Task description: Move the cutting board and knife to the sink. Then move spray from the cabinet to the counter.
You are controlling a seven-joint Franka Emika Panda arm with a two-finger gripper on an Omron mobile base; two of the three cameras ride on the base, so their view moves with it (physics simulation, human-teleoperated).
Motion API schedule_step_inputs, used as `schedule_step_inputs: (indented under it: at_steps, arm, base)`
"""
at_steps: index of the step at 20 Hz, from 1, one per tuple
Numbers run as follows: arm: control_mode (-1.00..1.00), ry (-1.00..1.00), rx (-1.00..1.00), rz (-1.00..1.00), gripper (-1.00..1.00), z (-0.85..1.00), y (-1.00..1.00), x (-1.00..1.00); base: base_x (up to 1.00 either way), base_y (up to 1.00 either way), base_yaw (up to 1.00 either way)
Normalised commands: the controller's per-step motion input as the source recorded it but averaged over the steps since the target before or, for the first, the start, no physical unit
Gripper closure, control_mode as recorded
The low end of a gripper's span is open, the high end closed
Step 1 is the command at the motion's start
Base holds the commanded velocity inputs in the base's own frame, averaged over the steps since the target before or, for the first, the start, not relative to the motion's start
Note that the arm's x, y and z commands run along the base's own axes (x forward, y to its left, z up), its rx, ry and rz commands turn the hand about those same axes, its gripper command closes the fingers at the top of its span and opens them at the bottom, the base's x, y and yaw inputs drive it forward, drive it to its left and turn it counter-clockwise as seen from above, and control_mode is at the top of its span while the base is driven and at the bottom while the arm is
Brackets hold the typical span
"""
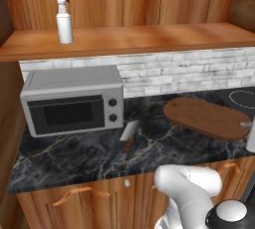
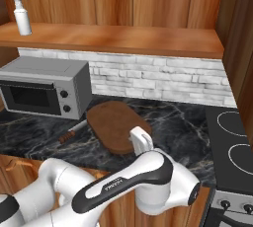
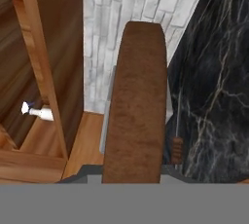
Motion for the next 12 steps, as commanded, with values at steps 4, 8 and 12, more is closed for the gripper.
schedule_step_inputs:
  at_steps: [4, 8, 12]
  arm:
    - [-1.00, 0.00, 0.00, 0.00, 1.00, 0.00, 0.00, 0.00]
    - [-1.00, 0.00, 0.00, 0.00, 1.00, 0.00, 0.00, 0.00]
    - [-1.00, 0.00, 0.01, 0.00, 1.00, 0.00, 0.00, -0.21]
  base:
    - [0.00, 0.00, 0.00]
    - [0.00, 0.00, 0.00]
    - [0.00, 0.00, 0.00]
